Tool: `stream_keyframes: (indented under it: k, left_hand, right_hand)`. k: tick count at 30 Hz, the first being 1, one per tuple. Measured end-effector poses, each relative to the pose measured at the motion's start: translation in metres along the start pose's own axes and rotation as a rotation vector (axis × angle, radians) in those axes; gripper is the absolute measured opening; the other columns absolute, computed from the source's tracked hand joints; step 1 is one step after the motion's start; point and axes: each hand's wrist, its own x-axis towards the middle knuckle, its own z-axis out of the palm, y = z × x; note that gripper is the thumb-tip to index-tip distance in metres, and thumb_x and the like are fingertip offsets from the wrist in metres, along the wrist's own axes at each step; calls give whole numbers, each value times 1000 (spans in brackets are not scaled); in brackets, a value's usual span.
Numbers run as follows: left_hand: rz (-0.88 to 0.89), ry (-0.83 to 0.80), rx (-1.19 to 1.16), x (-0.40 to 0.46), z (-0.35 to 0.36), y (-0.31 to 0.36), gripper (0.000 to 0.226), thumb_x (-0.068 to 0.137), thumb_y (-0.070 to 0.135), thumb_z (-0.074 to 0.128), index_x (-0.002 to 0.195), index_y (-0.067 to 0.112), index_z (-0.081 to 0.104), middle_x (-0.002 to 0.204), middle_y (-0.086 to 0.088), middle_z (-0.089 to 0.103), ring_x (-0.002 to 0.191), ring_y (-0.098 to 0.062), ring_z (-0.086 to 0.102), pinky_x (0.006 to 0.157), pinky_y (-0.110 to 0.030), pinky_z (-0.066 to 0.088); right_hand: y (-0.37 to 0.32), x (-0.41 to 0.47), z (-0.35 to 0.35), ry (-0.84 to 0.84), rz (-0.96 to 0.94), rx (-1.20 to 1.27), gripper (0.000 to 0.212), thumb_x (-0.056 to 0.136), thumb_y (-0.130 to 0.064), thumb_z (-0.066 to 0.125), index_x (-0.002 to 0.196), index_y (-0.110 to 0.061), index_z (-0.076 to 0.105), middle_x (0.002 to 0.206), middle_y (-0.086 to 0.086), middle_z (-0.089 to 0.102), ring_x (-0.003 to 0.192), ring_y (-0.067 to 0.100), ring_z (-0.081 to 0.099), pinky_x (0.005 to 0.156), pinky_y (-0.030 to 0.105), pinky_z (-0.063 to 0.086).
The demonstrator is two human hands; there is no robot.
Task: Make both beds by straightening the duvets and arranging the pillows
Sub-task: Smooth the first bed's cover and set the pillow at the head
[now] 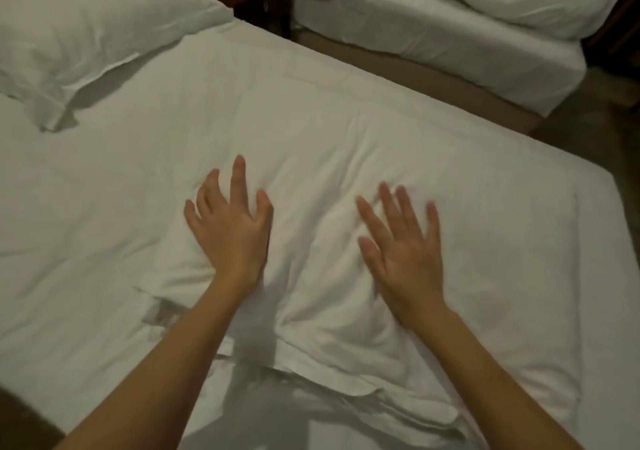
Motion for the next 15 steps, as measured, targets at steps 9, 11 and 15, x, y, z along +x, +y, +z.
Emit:
stream_keyframes:
  k: [9,11,15]
  left_hand:
    - [-485,-4,-33,6,-2,-23,70,90,58,13,141,20,42,136,-7,53,128,-28,44,116,-49,11]
    - [-625,-44,-72,8,-4,-29,63,93,57,20,132,17,50,128,-9,58,121,-29,48,112,-47,19]
    - [-616,-24,-69,10,-9,-33,52,93,57,32,105,10,53,106,-13,64,100,-33,55,88,-41,32]
  right_hand:
    - [-33,127,1,-311,-419,14,61,93,-57,0,150,-39,14,159,-11,6,146,7,0,117,37,-6]
    - [-41,143,2,-342,-494,29,63,91,-59,-1,150,-41,13,159,-12,3,146,6,-4,117,37,-7]
    - [-69,172,10,-376,-611,53,70,87,-66,1,150,-39,19,159,-11,8,147,7,0,118,39,-3]
